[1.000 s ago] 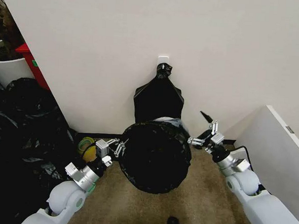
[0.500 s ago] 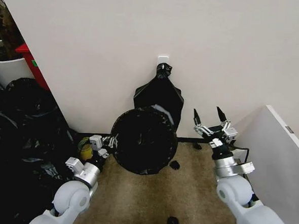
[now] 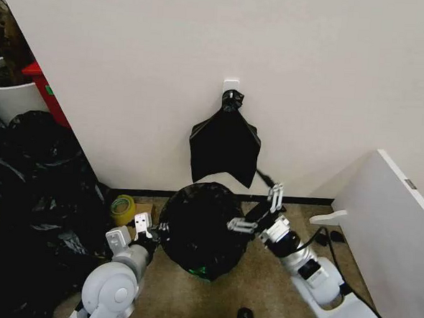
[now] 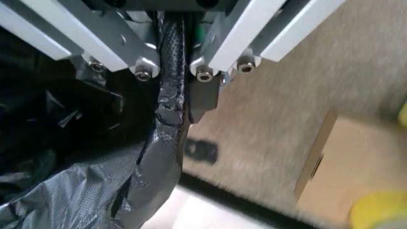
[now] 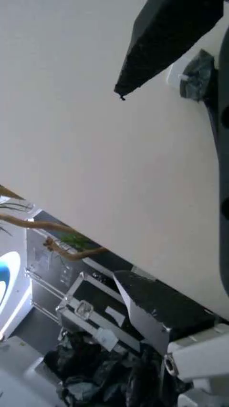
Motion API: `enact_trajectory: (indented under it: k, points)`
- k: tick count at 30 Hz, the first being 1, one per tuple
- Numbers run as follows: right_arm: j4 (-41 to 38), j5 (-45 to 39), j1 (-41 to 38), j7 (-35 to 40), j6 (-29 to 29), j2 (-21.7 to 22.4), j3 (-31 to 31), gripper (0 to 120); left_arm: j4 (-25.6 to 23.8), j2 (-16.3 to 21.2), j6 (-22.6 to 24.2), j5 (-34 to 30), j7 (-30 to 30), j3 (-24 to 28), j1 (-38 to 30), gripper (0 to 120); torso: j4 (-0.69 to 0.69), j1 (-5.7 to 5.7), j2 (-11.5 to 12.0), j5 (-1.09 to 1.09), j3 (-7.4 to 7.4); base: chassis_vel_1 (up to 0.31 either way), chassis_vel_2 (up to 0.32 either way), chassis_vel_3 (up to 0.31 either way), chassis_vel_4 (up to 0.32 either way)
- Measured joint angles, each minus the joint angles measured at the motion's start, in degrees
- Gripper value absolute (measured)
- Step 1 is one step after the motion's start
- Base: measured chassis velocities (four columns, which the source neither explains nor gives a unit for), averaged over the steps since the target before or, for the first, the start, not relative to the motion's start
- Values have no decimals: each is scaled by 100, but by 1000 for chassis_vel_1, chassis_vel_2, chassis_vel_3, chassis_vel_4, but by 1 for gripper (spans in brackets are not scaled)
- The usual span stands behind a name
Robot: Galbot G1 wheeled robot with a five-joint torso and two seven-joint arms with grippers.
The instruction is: Place the garbage bag over the trash bin.
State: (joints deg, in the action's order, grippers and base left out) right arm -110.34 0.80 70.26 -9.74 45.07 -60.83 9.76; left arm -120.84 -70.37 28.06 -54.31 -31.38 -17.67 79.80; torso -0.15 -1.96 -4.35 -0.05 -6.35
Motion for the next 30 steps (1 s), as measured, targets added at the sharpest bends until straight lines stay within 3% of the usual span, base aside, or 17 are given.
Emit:
enact_trajectory:
  k: [4, 8, 13, 19, 22, 24, 25, 26, 27, 28, 30]
  points:
    - [76, 63, 25, -1, 19, -69, -59, 100, 46, -82, 217, -132, -234, 8, 13, 8, 0, 0, 0, 1, 0, 0, 0, 0, 0]
    - [141, 72, 14, -1, 17, -92, -89, 100, -66, -46, 491, -230, -419, -46, 91, 28, 1, 0, 0, 0, 0, 0, 0, 0, 0]
    - [169, 60, -1, 1, 9, -109, -92, 100, -306, 10, 621, -297, -515, -130, 190, 40, 1, 0, 0, 1, 0, 0, 0, 0, 0]
    - [196, 30, 66, 135, -55, -172, -43, 100, -1255, 133, 846, -279, -783, -280, 407, 66, 1, 0, 0, 1, 0, 0, 0, 0, 0]
    - [132, 2, 141, 478, -263, -204, -28, 100, -1536, 225, 652, 277, -745, -301, 480, 74, 0, 0, 0, 2, 0, 0, 0, 0, 0]
    - [-129, -356, 297, 1204, -868, -261, -37, 100, -1540, 321, -925, 1694, 5, -348, 630, 86, 2, 0, 0, 2, 0, 0, 0, 0, 0]
    - [-219, -456, 335, 1402, -1048, -280, -44, 100, -1460, 327, -1340, 2021, 245, -367, 637, 88, 2, 0, 0, 3, 0, 0, 0, 0, 0]
    - [-219, -456, 335, 1402, -1048, -280, -44, 100, -1460, 327, -1340, 2021, 245, -367, 637, 88, 2, 0, 0, 3, 0, 0, 0, 0, 0]
    - [-463, -693, 416, 1838, -1541, -342, -46, 100, -1293, 322, -2233, 2655, 721, -410, 620, 94, 1, 0, 0, -2, -1, 0, 0, 0, 0]
    - [-661, -864, 465, 2131, -1946, -403, -9, 100, -1251, 305, -2675, 2997, 954, -440, 577, 97, 0, 0, 0, -3, -1, 0, 0, 0, 0]
    - [-787, -968, 490, 2291, -2226, -442, 41, 100, -1252, 285, -2911, 3174, 1097, -471, 545, 98, 0, 0, 0, 2, 0, 0, 0, 0, 0]
